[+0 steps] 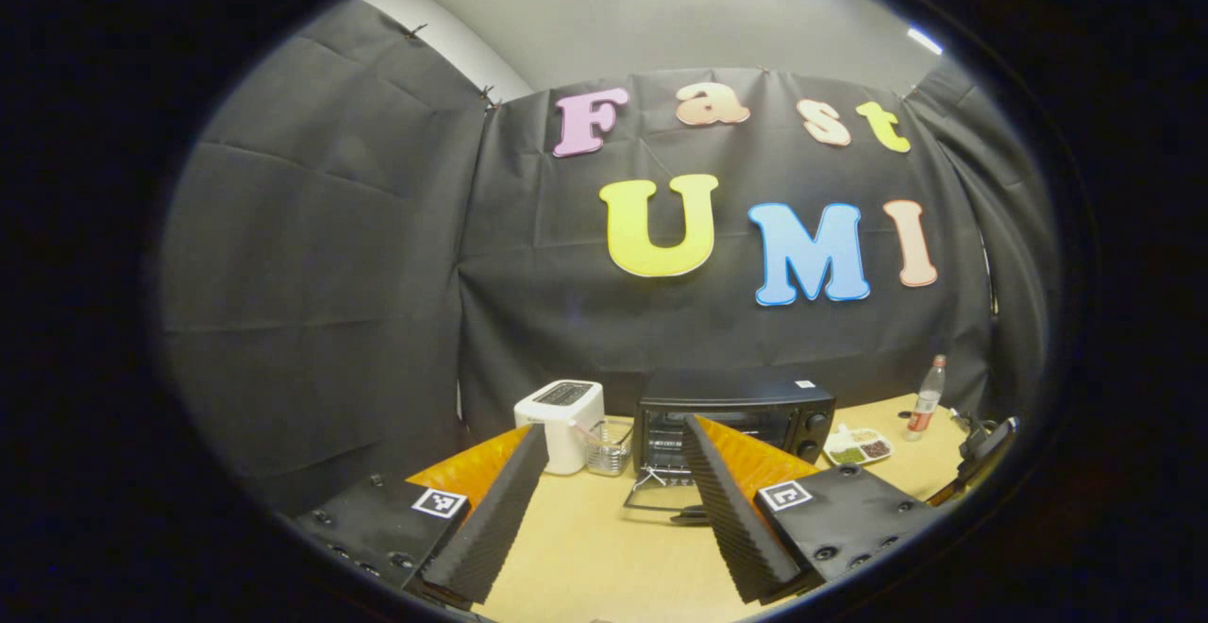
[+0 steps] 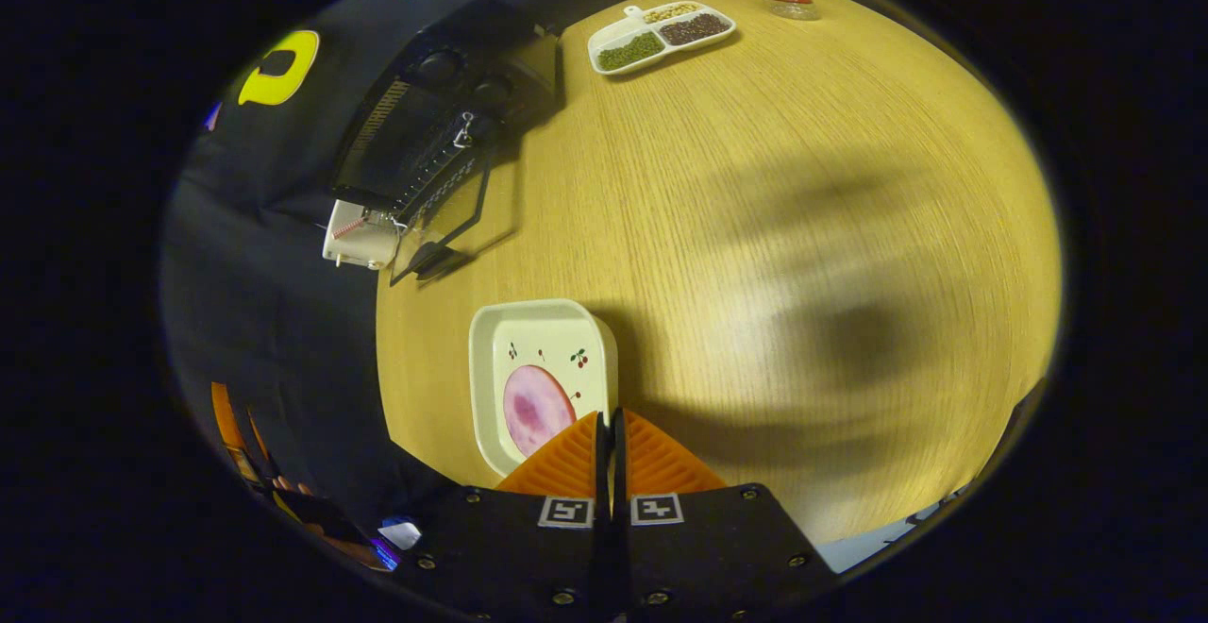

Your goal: Open the electric oven with the left hand, put the food in, and close the electric oven.

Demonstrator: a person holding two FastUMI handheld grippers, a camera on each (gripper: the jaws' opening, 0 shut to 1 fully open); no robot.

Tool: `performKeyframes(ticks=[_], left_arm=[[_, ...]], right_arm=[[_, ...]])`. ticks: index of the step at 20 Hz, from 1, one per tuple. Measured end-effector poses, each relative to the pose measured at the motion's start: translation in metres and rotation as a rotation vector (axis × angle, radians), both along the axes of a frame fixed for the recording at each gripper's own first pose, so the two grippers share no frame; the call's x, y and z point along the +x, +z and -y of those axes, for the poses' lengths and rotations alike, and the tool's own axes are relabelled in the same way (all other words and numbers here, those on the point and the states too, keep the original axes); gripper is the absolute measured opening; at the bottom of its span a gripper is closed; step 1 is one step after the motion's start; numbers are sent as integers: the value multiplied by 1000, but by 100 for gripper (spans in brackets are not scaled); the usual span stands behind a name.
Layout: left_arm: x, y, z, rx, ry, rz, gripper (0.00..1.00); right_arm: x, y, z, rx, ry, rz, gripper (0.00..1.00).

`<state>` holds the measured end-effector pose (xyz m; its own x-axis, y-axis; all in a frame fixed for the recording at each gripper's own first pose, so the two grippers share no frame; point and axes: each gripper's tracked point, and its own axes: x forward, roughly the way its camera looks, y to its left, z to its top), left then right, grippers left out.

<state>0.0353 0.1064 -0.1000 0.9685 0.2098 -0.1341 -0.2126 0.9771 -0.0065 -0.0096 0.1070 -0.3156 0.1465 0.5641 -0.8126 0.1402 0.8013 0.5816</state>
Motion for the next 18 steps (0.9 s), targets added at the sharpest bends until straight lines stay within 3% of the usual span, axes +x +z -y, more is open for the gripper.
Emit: performKeyframes(ticks=[11,18], left_arm=[[16,-4,-26,-6,-8,8,100],[36,-12,-43,-6,-28,-3,100]], right_arm=[[55,36,-60,69,-207,34,0],[95,45,-108,110,-398,42,0]])
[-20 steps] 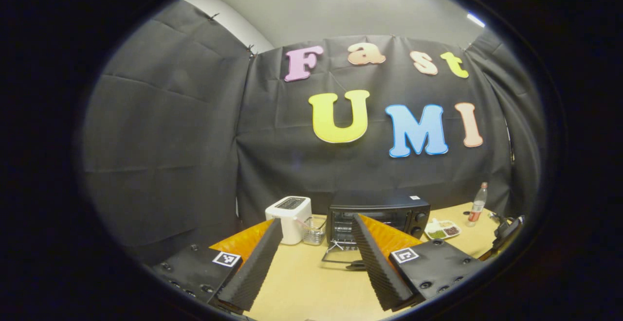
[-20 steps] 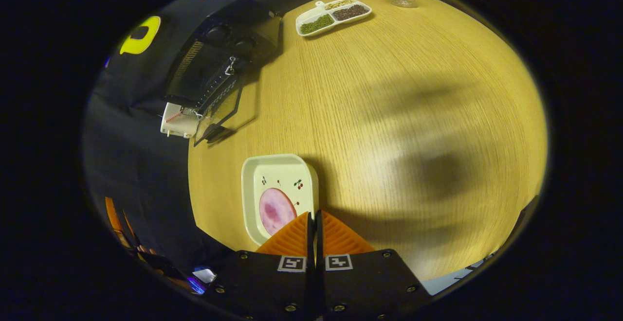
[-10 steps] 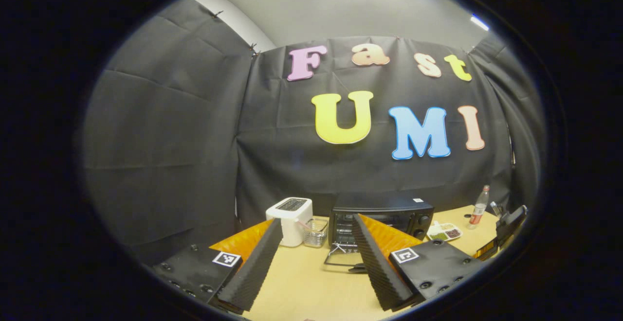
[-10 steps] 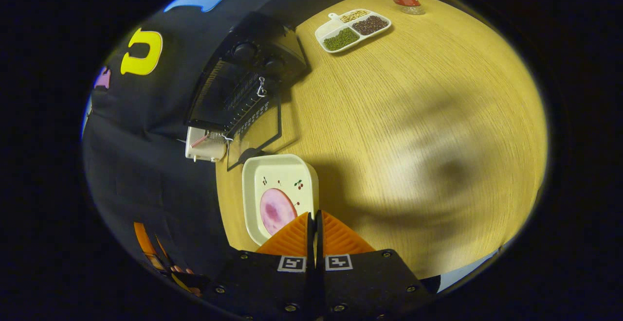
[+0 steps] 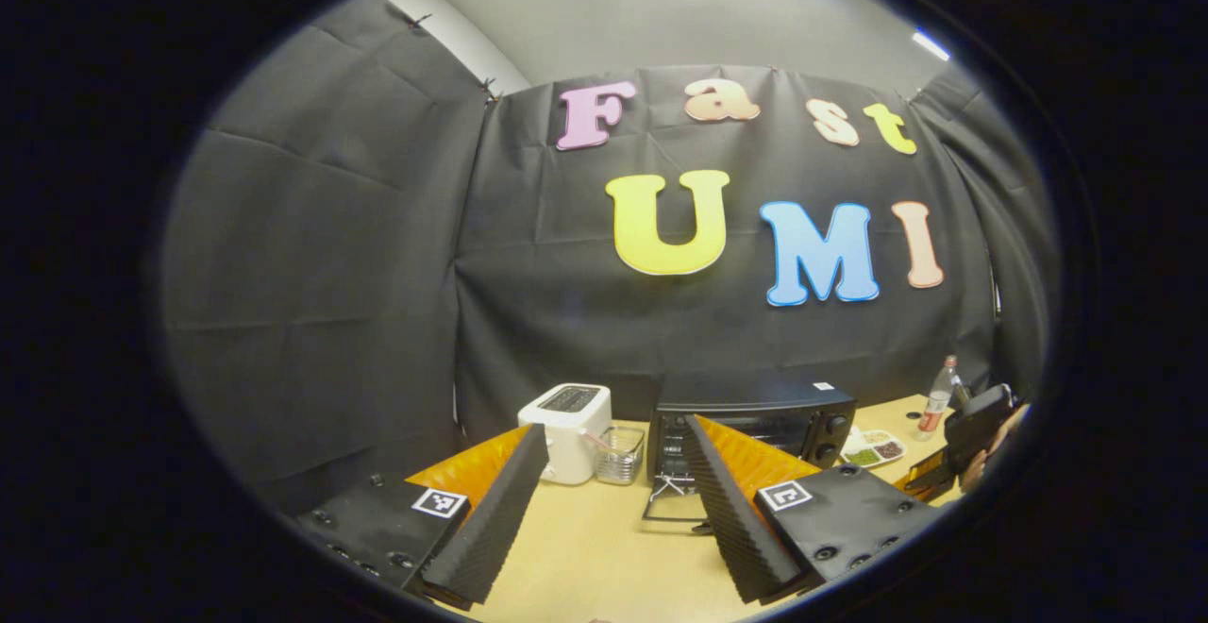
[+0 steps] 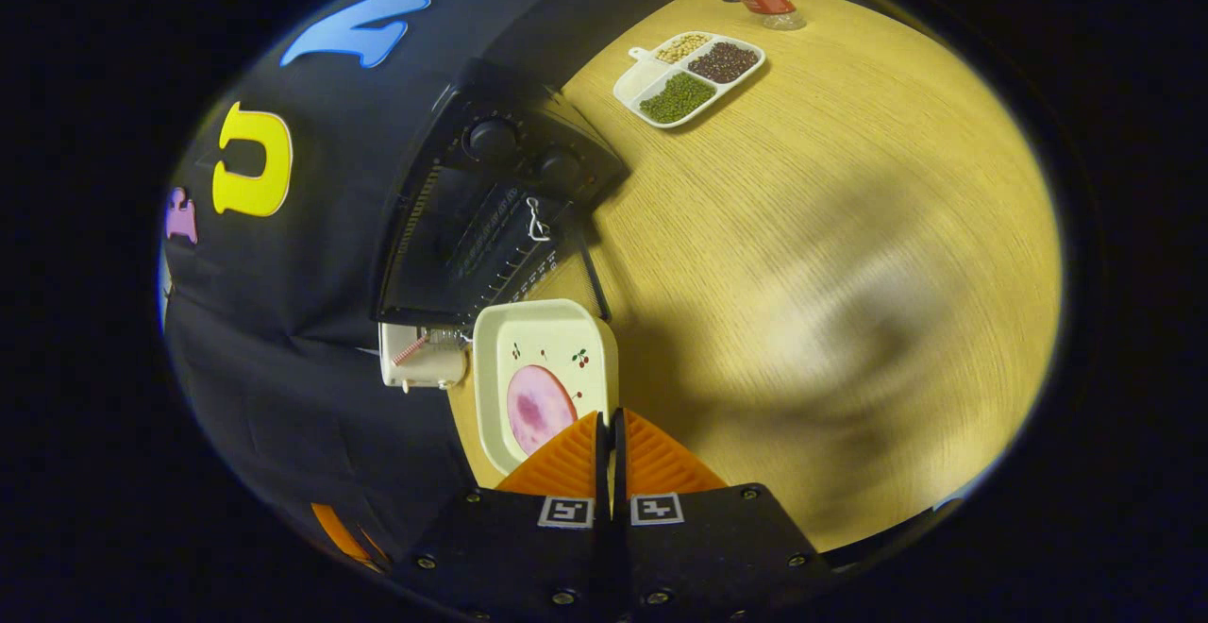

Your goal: Open the electric oven with the left hand, put the food in, and close the electric oven.

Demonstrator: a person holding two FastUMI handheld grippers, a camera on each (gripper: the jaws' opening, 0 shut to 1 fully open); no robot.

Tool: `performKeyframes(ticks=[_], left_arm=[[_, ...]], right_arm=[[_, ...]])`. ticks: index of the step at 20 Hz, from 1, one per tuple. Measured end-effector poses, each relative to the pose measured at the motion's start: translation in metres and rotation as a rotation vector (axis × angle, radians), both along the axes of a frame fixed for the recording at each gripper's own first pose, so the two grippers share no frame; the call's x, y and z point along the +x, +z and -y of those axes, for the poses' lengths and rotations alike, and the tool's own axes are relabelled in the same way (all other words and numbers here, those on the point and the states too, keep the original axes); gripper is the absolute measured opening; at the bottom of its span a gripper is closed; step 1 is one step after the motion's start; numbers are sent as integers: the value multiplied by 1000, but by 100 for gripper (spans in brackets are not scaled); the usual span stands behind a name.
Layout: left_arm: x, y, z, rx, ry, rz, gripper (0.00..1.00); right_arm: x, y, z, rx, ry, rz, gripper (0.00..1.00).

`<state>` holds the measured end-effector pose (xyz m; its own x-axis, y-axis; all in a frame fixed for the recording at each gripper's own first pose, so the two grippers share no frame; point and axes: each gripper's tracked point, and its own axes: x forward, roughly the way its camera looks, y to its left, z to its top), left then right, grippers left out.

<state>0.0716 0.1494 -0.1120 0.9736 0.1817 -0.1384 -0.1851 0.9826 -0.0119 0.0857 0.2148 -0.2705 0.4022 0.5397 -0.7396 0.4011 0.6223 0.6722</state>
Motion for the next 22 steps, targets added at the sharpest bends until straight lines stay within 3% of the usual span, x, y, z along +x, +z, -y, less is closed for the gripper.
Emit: performKeyframes(ticks=[1,2,5,6,12,15,22], left_arm=[[2,-1,-2,1,-5,-4,90],[5,-1,-5,4,-8,-6,100],[14,-8,-11,4,-18,-12,96],[17,-8,-13,5,-20,-14,100],[33,-17,-36,27,-24,-39,100],[41,-19,-47,47,-25,-44,96],[56,-18,-71,85,-14,-59,100]], right_arm=[[5,1,-7,8,-21,3,0],[10,2,-15,15,-38,2,0],[25,3,-30,23,-111,7,0],[29,3,-35,25,-137,6,0],[58,-1,-62,37,-242,8,0],[79,-1,-77,81,-325,2,0],[130,-1,-93,124,-517,20,1]])
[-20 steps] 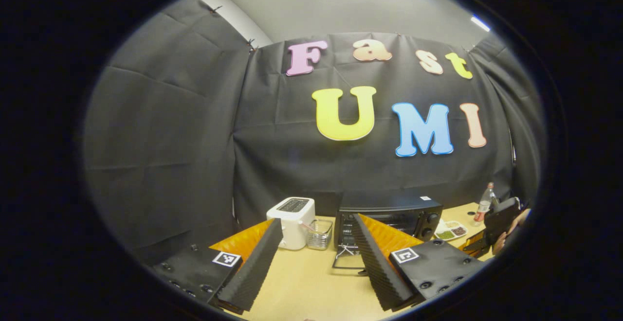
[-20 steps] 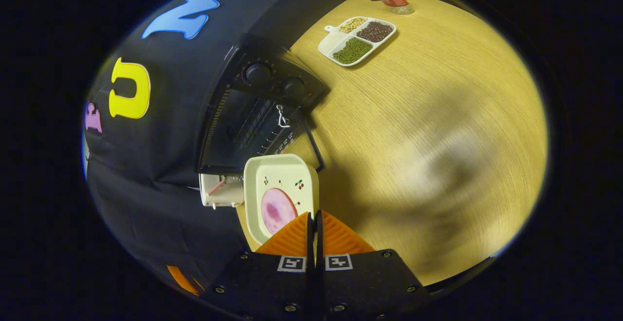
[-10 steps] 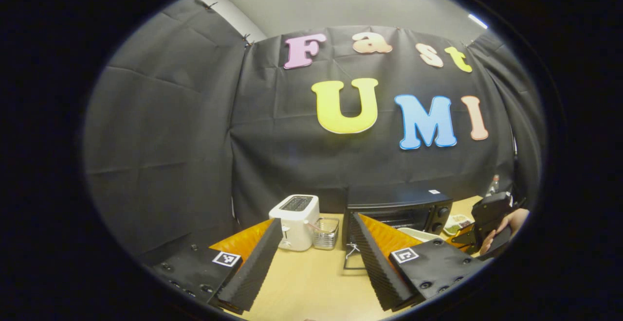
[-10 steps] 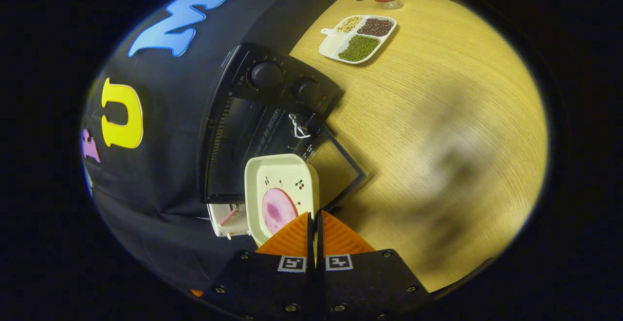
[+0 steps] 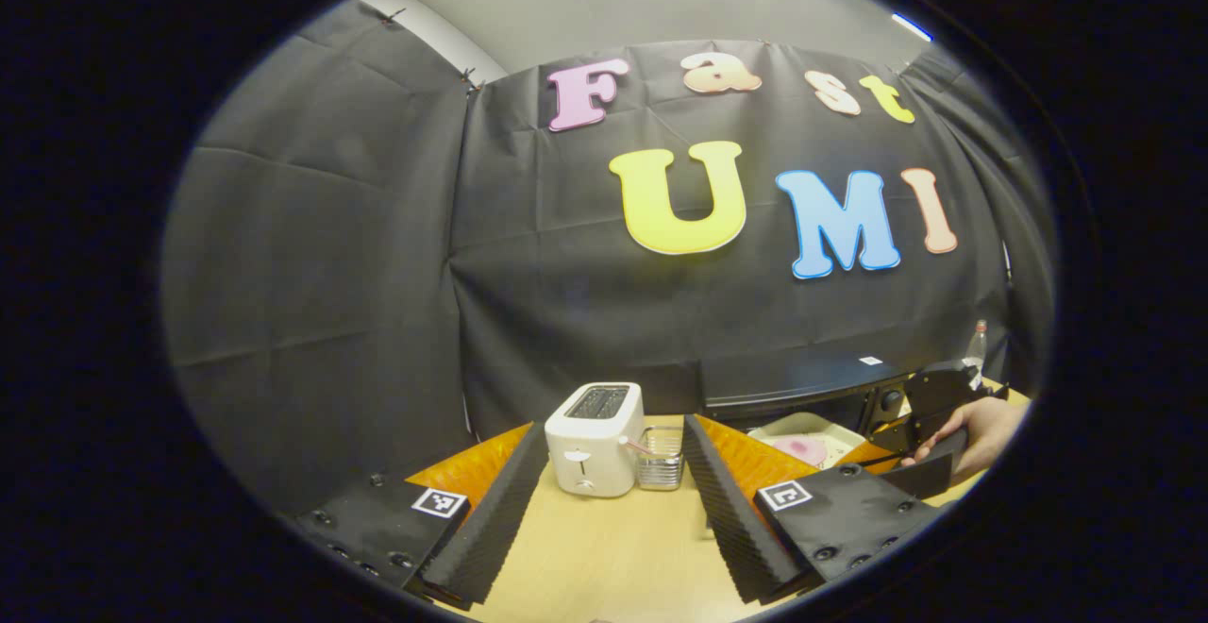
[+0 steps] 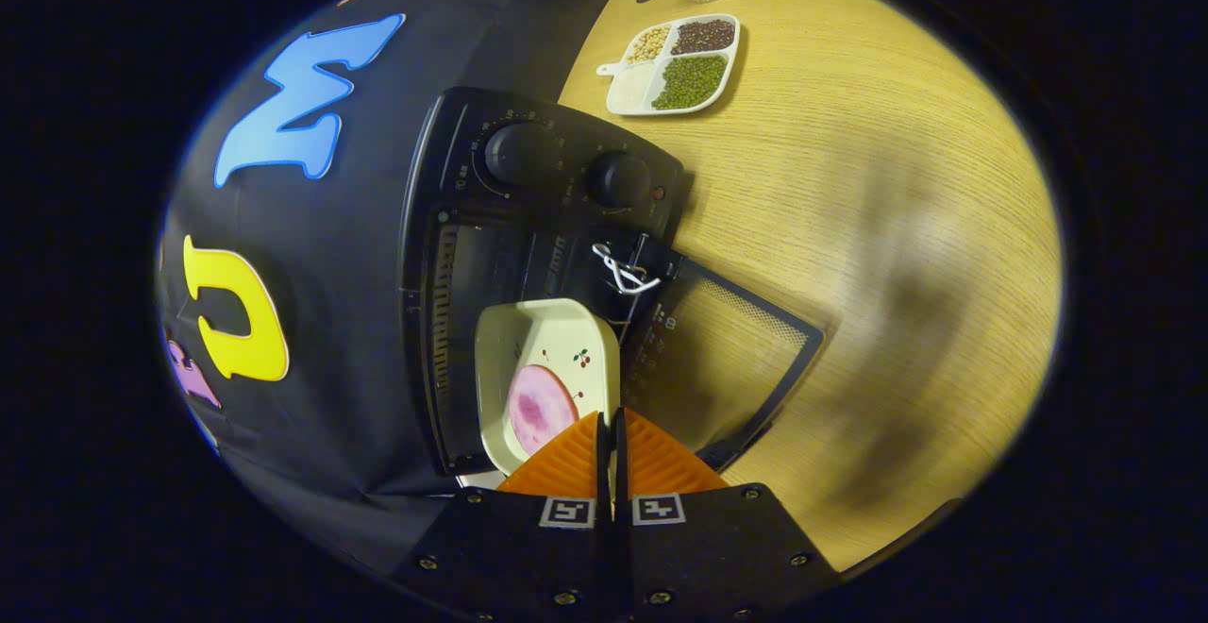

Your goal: Open the electric oven with the left hand, put the food in, and close the electric oven.

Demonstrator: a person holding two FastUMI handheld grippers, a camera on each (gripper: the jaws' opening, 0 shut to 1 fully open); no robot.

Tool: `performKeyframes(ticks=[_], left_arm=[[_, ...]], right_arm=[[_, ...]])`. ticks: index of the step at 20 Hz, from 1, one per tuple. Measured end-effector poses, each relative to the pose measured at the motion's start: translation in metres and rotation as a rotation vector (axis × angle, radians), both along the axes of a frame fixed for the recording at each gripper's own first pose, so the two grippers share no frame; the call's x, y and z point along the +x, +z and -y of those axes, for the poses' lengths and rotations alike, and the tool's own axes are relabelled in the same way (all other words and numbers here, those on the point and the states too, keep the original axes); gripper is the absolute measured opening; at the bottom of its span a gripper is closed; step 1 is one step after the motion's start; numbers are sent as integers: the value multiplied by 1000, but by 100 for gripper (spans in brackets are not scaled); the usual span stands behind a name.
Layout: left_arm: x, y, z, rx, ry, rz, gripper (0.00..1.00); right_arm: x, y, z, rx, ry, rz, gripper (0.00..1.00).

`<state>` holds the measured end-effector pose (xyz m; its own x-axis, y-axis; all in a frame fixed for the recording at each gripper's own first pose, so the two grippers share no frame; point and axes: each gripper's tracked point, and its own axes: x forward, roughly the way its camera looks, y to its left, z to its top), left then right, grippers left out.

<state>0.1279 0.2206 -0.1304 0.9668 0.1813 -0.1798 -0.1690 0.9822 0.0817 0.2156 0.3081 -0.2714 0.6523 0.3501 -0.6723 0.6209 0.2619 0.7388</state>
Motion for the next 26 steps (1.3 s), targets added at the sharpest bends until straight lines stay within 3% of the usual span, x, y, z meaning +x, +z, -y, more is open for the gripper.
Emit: performKeyframes(ticks=[4,13,18,20,21,22,24,25,26], left_arm=[[-5,0,-20,13,35,-9,100],[-28,-5,-61,46,138,-45,100],[-30,-4,-64,44,147,-52,100],[-27,2,-61,54,138,-36,96],[-26,3,-59,57,134,-31,100],[-24,3,-57,56,130,-30,99],[-21,3,-47,40,120,-26,96],[-20,3,-40,32,111,-21,100],[-19,5,-34,29,100,-18,100]], right_arm=[[26,-3,-11,57,-83,16,0],[59,-21,-19,52,-212,37,1],[63,-13,-15,45,-195,74,9],[66,-7,-29,93,-178,103,21],[64,-1,-31,95,-162,125,28],[63,3,-29,88,-140,146,44],[53,8,-26,49,-93,167,91],[47,9,-23,30,-74,171,98],[43,12,-22,19,-48,176,98]])
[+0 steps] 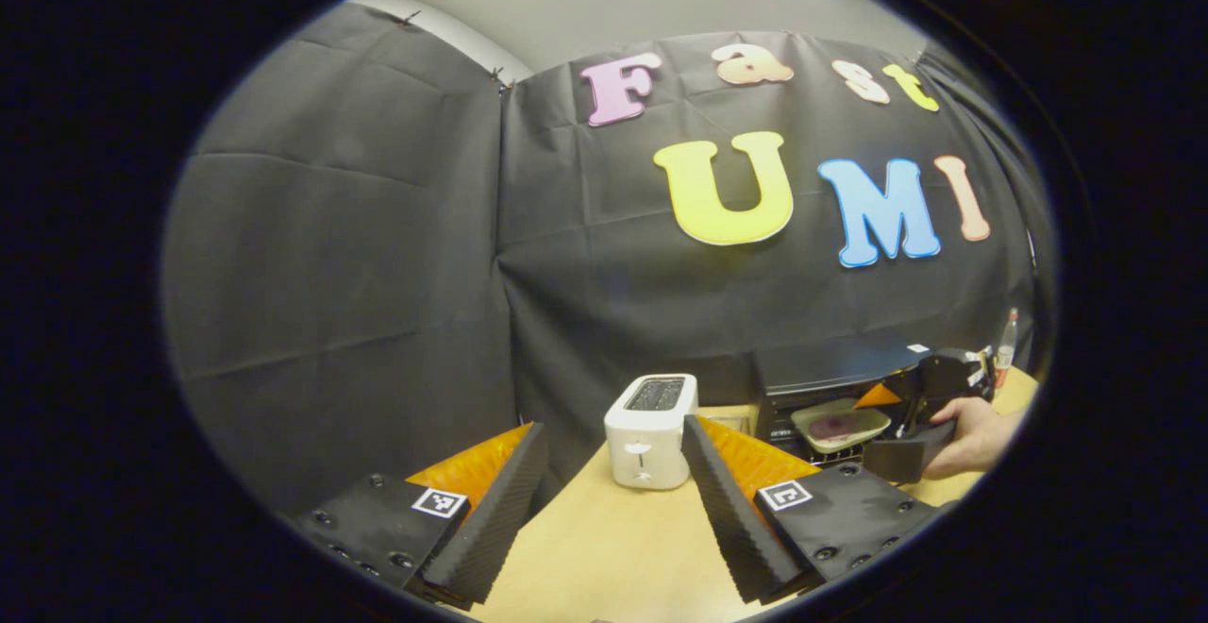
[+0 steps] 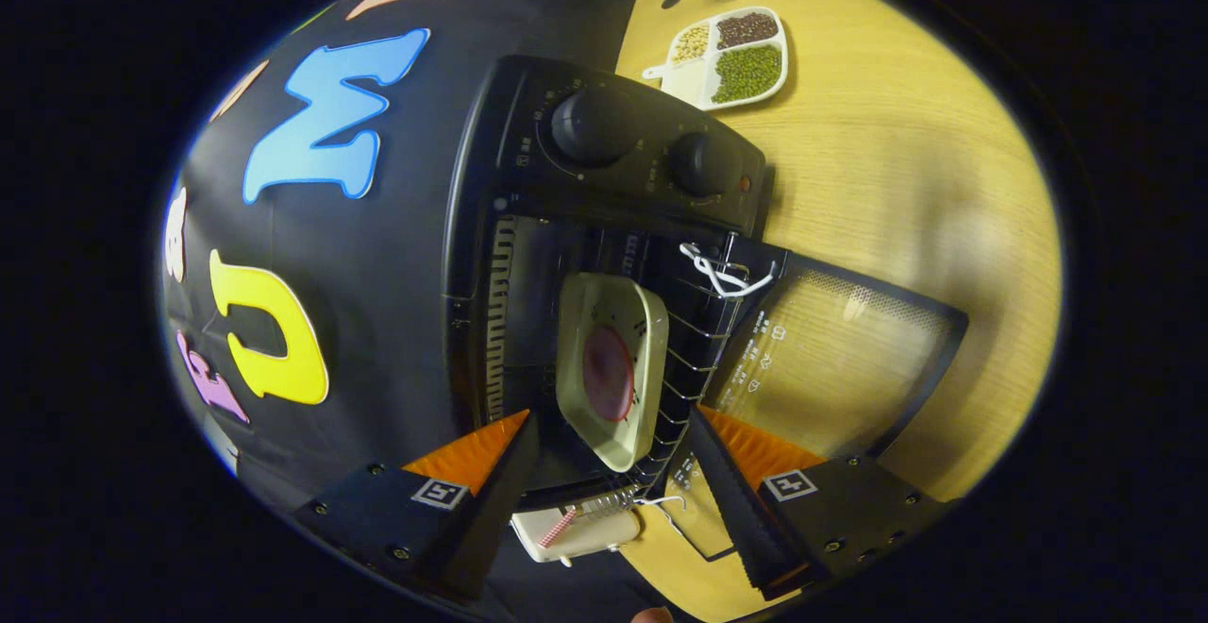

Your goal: Open the electric oven with the left hand, put the food in, and close the electric oven.

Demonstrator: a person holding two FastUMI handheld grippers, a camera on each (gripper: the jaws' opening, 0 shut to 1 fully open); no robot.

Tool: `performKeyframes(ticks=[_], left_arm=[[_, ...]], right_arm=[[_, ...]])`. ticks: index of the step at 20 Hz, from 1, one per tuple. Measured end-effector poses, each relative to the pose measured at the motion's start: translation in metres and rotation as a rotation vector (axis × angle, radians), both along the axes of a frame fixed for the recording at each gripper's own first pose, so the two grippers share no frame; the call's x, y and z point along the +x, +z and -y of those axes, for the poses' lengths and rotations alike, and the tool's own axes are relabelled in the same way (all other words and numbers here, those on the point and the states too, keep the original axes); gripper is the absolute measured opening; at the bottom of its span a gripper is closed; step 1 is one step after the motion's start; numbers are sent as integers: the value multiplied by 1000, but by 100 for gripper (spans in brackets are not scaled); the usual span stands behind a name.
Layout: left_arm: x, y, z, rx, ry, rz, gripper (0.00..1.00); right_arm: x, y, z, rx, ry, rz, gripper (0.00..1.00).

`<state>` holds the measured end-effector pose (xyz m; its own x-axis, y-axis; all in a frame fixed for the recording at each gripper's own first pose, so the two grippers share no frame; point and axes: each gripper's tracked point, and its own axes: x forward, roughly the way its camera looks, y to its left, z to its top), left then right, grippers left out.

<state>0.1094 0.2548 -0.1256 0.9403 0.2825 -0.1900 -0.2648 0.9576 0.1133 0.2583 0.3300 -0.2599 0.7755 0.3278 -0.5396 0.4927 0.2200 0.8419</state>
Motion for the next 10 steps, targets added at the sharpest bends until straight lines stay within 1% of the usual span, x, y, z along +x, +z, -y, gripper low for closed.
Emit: performKeyframes(ticks=[2,4,10], left_arm=[[1,1,13,0,-21,7,100],[2,2,27,-9,-39,14,100],[1,-4,71,-68,-88,15,100]], right_arm=[[-14,5,3,-25,53,5,98],[-26,13,10,-74,112,37,98],[-60,56,50,-307,270,232,97]])
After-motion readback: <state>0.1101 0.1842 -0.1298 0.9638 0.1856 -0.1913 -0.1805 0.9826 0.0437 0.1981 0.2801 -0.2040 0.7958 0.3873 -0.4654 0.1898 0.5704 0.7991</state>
